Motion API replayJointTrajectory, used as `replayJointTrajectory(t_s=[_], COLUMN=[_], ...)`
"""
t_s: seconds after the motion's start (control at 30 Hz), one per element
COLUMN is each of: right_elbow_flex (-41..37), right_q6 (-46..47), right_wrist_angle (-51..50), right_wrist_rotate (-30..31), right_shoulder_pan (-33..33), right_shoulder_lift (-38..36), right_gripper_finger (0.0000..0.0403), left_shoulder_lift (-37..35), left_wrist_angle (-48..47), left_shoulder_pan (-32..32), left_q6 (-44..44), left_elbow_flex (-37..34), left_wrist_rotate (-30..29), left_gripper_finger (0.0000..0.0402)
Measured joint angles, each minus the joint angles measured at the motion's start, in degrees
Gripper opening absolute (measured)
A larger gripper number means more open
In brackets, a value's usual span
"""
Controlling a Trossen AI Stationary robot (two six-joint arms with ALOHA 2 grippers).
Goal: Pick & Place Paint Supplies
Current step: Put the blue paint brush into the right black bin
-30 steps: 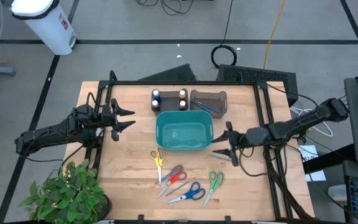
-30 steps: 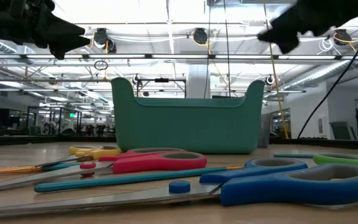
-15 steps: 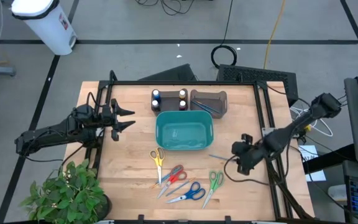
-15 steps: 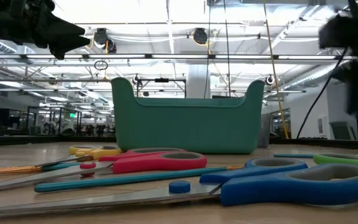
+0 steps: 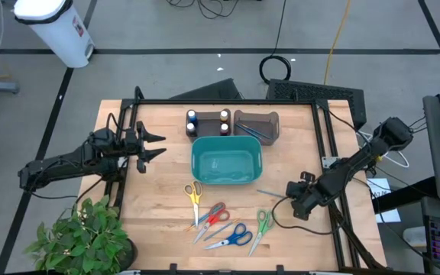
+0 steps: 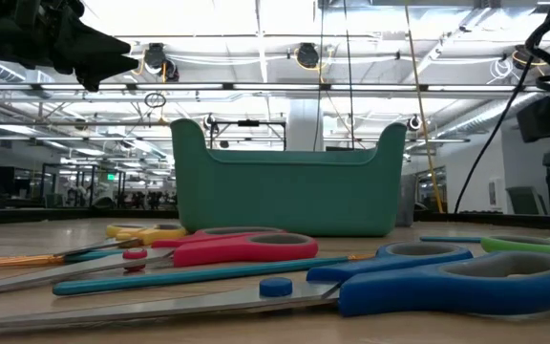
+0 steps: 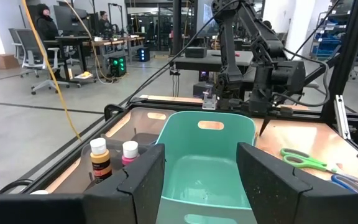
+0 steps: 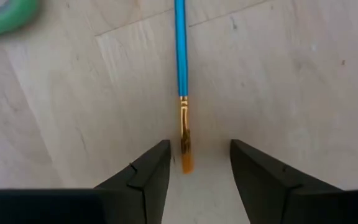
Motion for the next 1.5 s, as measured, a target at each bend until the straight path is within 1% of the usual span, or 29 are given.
replayJointTrajectory(t_s=[0.23, 0.67, 1.07, 1.23, 1.5], right_elbow_flex=[-0.1, -0.2, -0.3, -0.3, -0.3], right_q6=[-0.2, -0.1, -0.1, -0.1, -0.4], right_wrist_angle=[0.7, 2.0, 2.1, 2.1, 1.9], right_wrist_rotate=[-0.3, 0.8, 1.1, 1.1, 1.2], right_shoulder_pan=[0.0, 0.0, 0.0, 0.0, 0.0], right_shoulder_lift=[1.6, 1.7, 1.7, 1.8, 1.8], right_gripper_finger=[0.0137, 0.0068, 0.0018, 0.0003, 0.0001], left_shoulder_lift=[0.0, 0.0, 0.0, 0.0, 0.0], left_wrist_angle=[0.0, 0.0, 0.0, 0.0, 0.0], left_shoulder_pan=[0.0, 0.0, 0.0, 0.0, 0.0], left_q6=[0.0, 0.0, 0.0, 0.0, 0.0], left_elbow_flex=[0.0, 0.0, 0.0, 0.0, 0.0], left_wrist_rotate=[0.0, 0.0, 0.0, 0.0, 0.0], left_gripper_finger=[0.0207, 0.0207, 0.0207, 0.0207, 0.0207])
